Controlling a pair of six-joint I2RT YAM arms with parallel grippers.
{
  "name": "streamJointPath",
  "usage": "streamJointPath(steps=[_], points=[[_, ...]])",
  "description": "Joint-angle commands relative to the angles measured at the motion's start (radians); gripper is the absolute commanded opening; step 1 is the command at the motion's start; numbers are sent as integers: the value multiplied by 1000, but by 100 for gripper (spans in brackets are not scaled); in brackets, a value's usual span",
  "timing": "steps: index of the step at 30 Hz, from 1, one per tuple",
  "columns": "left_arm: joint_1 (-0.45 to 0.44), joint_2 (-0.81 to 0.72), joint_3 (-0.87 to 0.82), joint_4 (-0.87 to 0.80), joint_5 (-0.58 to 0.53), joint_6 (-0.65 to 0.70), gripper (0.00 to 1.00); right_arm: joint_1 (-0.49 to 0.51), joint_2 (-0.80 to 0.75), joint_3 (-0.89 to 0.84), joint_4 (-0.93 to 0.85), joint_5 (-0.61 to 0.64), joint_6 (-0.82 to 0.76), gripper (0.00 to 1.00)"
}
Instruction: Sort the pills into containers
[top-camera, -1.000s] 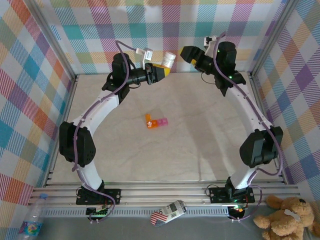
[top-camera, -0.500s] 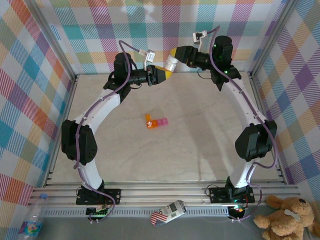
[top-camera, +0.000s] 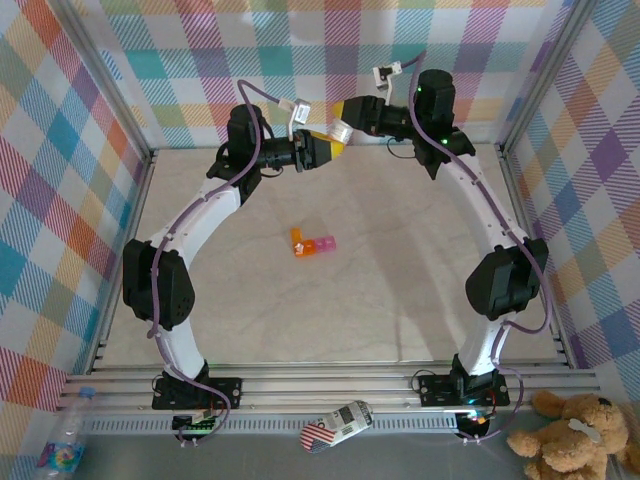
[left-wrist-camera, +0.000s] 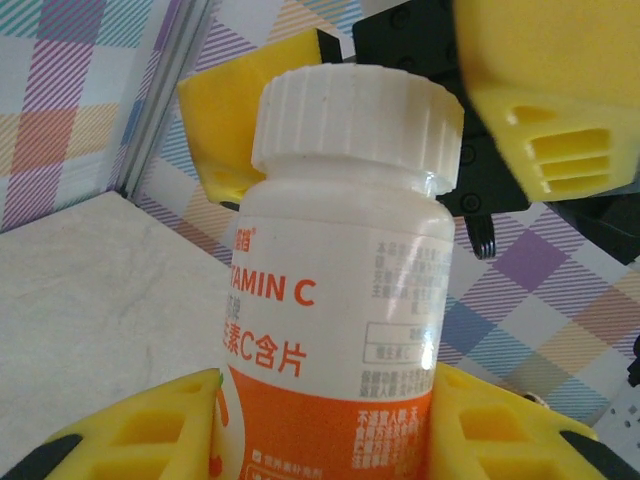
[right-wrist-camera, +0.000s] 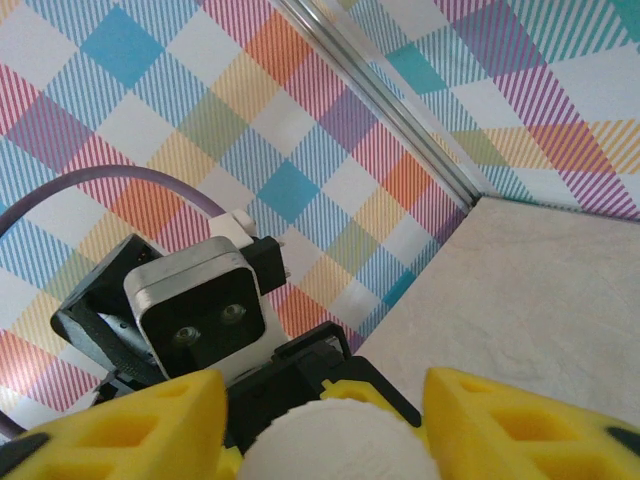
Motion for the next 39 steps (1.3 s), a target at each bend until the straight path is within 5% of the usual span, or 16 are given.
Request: streamJointPath(steps=[1,10,19,26,29,34,39], points=[[2,-3,31,7,9,-4,0,13,4,26,-3,-21,-20,47],[2,-21,12,11,-53,3,0,52,-35,-51,-8,124,13,29],[-55,-138,-99,-43,-429,158,0,192,-78,-136,-55,544,120,25],[-138,-158,-126,-70,-625,244,0,284,-44,-94,-57,682,188,25],[-142,-142,-124,-66,-618,227,0,283,-28,-59,-66,675,185,32],[-114,-135,-129,-49,-569,198,0,215,-93,-93,-54,647,179,67],[-53,-127,-144,30,-432,108,0,125,-171,-126,-59,539,134,80]])
